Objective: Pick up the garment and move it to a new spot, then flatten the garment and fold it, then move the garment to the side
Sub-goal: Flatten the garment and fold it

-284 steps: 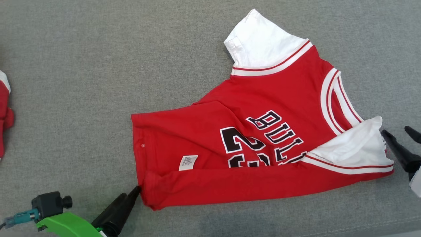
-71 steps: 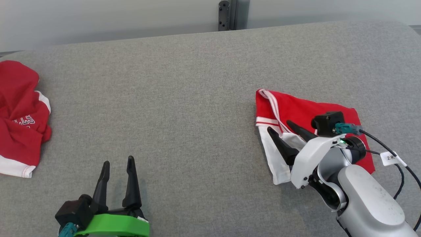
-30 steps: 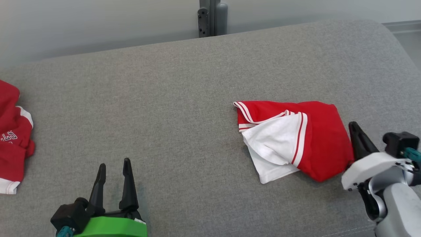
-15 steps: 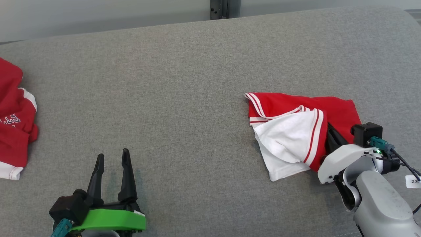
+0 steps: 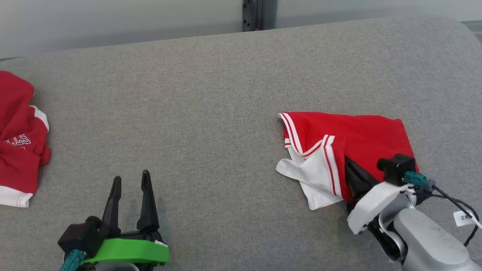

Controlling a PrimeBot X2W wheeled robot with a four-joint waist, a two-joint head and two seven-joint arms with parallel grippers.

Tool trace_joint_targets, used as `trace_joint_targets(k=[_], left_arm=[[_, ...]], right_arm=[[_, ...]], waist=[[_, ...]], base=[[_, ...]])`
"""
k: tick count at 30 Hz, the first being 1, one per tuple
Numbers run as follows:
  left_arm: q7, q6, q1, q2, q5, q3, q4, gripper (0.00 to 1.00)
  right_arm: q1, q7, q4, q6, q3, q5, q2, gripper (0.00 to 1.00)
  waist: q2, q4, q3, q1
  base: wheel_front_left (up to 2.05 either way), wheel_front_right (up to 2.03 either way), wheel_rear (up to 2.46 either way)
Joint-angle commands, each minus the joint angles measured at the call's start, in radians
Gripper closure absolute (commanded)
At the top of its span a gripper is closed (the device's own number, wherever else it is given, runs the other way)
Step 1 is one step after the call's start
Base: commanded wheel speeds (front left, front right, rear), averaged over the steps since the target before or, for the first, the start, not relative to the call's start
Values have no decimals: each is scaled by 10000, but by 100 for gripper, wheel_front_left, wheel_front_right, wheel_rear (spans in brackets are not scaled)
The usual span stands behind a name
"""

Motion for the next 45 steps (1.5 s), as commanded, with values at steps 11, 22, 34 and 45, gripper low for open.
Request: trace_joint_targets(k=[11,22,34,45], left_arm=[[-30,200,258,28,-287,-44,-64,0],[-31,297,750,28,-126,393,-213,0],[-30,-173,1349,30,1184,1467,259,0],[-30,-472,1169,30,1380,1479,550,0]], right_arm=[[131,51,-1002,1,3258,1416,-1274,100],[1096,-109,-1780,1,-30,388,-1537,68],[4442,-108,-3060,1,-5704,-2723,-511,0],[4850,-111,-3445,-1,-6323,-3455,858,0]], waist=[[0,260,-541,-1],[0,87,-1197,-1],[0,-238,-1729,-1],[0,80,-1459,-1]], base=[[0,0,0],[0,0,0],[0,0,0],[0,0,0]])
